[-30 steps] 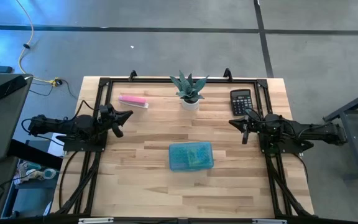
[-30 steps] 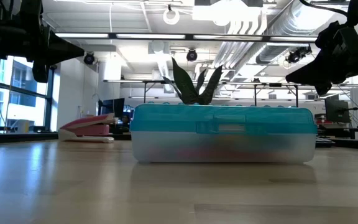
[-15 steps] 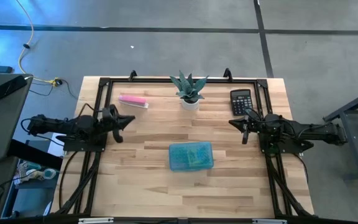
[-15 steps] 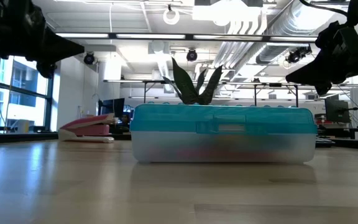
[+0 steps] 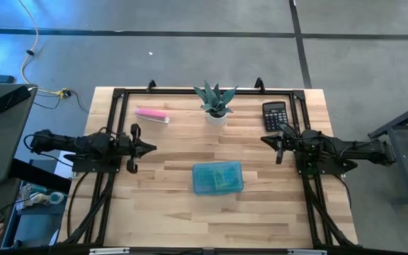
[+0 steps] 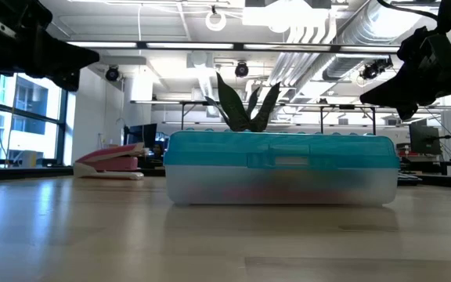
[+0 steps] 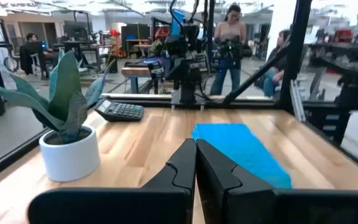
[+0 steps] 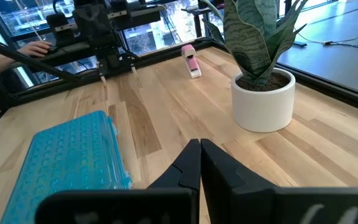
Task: Pack school essentials
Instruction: Return to Home Position
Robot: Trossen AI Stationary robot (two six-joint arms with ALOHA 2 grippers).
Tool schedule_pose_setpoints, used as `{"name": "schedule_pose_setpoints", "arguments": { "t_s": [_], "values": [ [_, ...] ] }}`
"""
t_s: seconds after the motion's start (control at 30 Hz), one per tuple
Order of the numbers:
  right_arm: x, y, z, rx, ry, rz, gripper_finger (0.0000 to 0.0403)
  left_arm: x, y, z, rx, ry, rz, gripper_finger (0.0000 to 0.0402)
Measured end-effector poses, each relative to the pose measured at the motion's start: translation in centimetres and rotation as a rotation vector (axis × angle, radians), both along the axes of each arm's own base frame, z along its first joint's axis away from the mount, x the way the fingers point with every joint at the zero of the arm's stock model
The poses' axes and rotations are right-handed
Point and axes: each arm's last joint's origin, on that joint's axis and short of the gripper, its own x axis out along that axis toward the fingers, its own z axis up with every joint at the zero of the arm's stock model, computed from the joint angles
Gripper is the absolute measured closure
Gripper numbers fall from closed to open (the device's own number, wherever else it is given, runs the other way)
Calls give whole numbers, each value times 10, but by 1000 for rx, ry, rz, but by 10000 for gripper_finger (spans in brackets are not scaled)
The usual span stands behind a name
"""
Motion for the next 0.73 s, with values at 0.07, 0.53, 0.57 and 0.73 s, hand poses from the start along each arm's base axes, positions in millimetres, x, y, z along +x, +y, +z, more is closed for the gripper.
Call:
{"name": "schedule_pose_setpoints", "arguments": {
  "t_s": [0.07,0.53,0.57,0.73],
  "values": [
    [0,0,0,0,0,0,402,0,0,-1,17,10,2,401],
    [0,0,0,0,-1,1,402,0,0,-1,8,13,9,401],
    [0,0,0,0,-1,0,402,0,0,-1,8,13,10,401],
    [0,0,0,0,-1,0,402,0,0,-1,8,13,10,401]
  ]
}}
